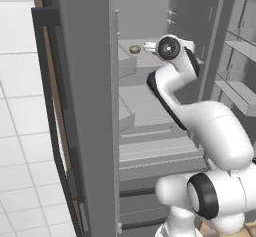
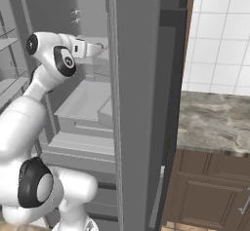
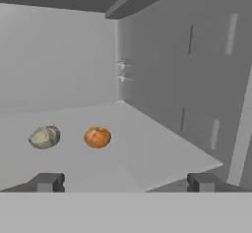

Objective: Move the dumpling and tangerine from the second highest shelf to the top shelf to make space. Then, place the pitcher from the counter on the cleared second highest shelf.

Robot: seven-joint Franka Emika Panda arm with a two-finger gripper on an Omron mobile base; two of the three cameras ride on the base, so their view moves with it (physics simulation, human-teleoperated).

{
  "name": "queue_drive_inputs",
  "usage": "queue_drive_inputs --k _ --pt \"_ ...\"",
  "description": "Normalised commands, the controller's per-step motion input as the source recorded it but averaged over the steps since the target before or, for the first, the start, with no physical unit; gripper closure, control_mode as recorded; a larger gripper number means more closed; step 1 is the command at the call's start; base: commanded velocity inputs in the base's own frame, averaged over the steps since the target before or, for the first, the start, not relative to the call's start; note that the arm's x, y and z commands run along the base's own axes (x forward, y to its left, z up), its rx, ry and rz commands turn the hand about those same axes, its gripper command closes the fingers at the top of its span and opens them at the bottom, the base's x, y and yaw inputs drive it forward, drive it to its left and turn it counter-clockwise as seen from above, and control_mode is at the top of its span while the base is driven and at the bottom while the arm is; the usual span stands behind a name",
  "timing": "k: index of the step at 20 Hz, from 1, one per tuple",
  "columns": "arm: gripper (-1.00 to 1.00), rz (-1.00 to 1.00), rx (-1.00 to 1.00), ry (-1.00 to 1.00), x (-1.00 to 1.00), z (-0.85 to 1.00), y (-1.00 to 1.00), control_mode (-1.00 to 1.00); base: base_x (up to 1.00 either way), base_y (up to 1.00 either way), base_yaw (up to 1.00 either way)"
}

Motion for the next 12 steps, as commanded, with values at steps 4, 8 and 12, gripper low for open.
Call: queue_drive_inputs --k 4,8,12 --pt "-1.0 0.12 0.05 0.16 -1.0 -0.19 0.0 -1.0 0.0 0.0 0.0" --pt "-1.0 0.22 0.08 0.21 -0.99 -0.09 0.0 -1.0 0.0 0.0 0.0" --pt "-1.0 0.27 0.04 0.21 -0.97 -0.24 0.0 -1.0 0.0 0.0 0.0"
